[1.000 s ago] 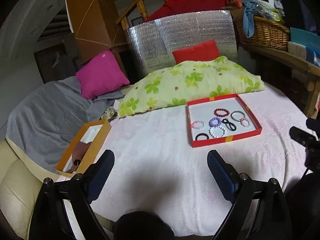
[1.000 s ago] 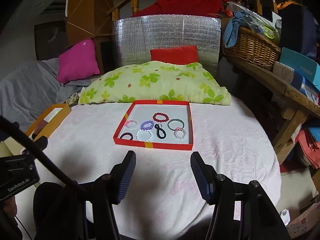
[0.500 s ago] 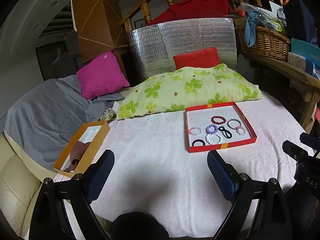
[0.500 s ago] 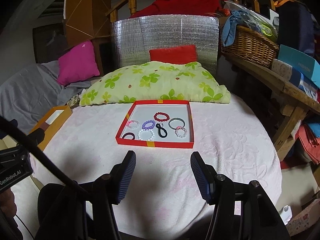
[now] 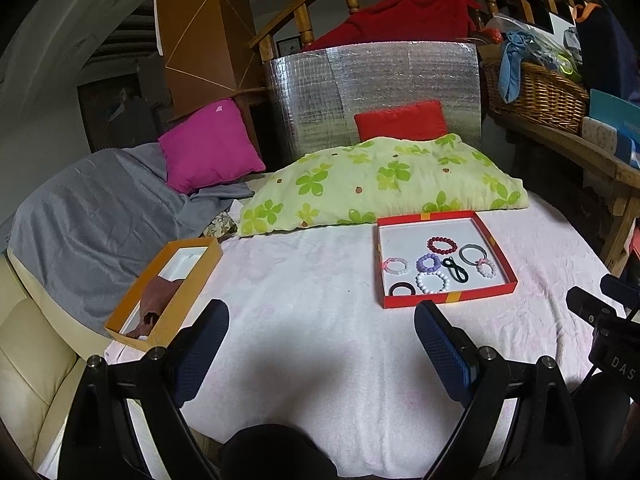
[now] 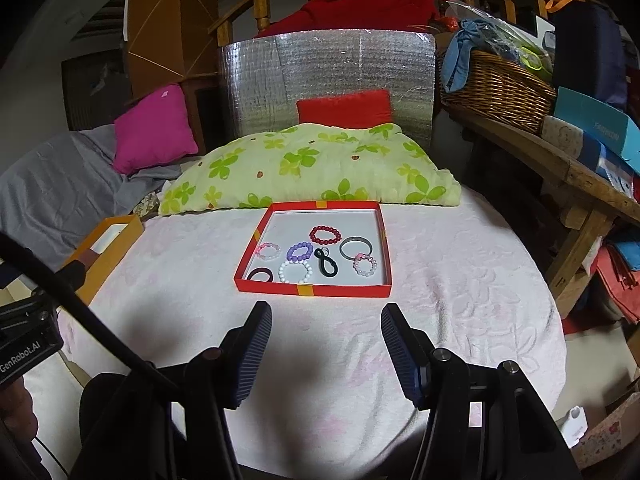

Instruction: Organize jewelry

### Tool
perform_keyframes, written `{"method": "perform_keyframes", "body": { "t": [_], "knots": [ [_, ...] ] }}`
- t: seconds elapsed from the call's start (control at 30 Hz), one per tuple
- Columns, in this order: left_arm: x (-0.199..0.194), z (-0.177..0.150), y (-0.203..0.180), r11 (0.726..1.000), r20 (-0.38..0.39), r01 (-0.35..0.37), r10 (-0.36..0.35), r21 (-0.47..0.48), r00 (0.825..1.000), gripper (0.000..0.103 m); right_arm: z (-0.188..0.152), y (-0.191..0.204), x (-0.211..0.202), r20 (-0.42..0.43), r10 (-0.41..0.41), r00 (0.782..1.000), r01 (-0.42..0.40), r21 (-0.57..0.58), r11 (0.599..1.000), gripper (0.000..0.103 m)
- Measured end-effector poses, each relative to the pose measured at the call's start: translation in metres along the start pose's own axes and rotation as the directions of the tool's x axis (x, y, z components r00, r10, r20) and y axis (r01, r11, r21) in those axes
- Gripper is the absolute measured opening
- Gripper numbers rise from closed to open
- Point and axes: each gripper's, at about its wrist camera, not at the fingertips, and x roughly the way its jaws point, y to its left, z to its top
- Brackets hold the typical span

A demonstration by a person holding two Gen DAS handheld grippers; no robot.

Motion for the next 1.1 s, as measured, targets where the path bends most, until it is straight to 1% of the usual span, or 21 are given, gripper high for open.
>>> {"method": "perform_keyframes", "body": {
  "t": [1.1],
  "knots": [
    [0.0004,0.0005,0.0067,1.0,0.005,-0.002,0.002,-0.017,1.0,0.094,0.0037,0.01,0.0029,0.002,0.003,1.0,-0.003,0.002,1.0,0.061]
  ]
}}
